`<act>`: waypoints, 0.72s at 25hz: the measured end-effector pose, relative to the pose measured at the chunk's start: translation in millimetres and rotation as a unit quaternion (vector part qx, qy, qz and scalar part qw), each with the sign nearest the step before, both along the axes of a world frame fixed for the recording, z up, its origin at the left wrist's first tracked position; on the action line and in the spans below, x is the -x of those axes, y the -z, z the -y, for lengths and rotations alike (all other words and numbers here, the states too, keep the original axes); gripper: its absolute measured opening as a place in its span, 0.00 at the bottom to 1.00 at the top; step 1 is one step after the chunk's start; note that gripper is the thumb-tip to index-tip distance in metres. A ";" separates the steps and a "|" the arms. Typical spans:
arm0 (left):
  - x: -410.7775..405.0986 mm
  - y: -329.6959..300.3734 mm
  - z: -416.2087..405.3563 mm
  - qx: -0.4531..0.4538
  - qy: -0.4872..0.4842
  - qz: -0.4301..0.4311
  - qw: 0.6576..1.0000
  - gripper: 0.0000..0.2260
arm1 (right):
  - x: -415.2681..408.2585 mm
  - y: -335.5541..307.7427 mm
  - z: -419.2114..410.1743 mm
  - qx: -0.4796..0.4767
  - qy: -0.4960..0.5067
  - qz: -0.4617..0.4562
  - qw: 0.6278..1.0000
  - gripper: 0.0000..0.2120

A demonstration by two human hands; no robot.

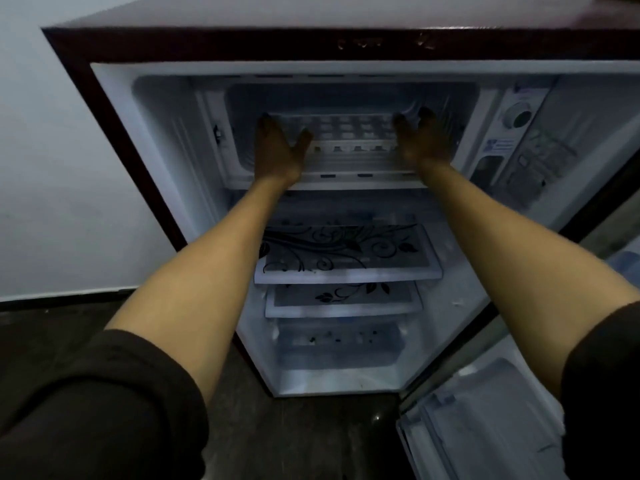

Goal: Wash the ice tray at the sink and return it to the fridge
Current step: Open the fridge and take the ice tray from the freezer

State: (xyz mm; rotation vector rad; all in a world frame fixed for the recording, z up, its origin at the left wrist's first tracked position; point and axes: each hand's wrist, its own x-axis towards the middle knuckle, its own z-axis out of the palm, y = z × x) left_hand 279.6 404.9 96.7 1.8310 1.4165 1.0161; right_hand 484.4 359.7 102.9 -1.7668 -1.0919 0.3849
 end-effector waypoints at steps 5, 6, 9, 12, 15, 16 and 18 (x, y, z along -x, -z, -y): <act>-6.5 0.1 -32.8 0.055 -0.014 0.023 0.998 0.31 | -16.8 3.7 -35.0 0.050 0.028 0.011 0.998 0.24; -7.7 1.9 -37.6 0.077 -0.013 0.023 0.997 0.31 | -18.6 5.8 -39.4 0.061 0.026 0.014 0.998 0.23; -8.9 2.9 -37.9 0.083 -0.028 0.019 0.996 0.30 | -18.9 10.4 -44.1 0.073 0.031 0.026 0.996 0.19; -6.5 0.4 -31.7 0.092 -0.033 0.042 0.994 0.28 | -12.6 12.1 -38.7 0.062 0.039 0.002 0.997 0.18; 2.4 -4.5 -8.8 0.084 -0.053 0.063 0.993 0.25 | -4.6 5.4 -20.4 0.060 0.059 -0.026 0.996 0.15; 7.4 -6.2 -1.7 0.082 -0.055 0.080 0.992 0.24 | 0.0 1.5 -9.5 0.064 0.062 -0.043 0.995 0.13; 19.6 -15.4 24.4 0.085 -0.056 0.108 0.989 0.27 | 12.1 -9.7 20.4 0.055 0.072 -0.077 0.993 0.16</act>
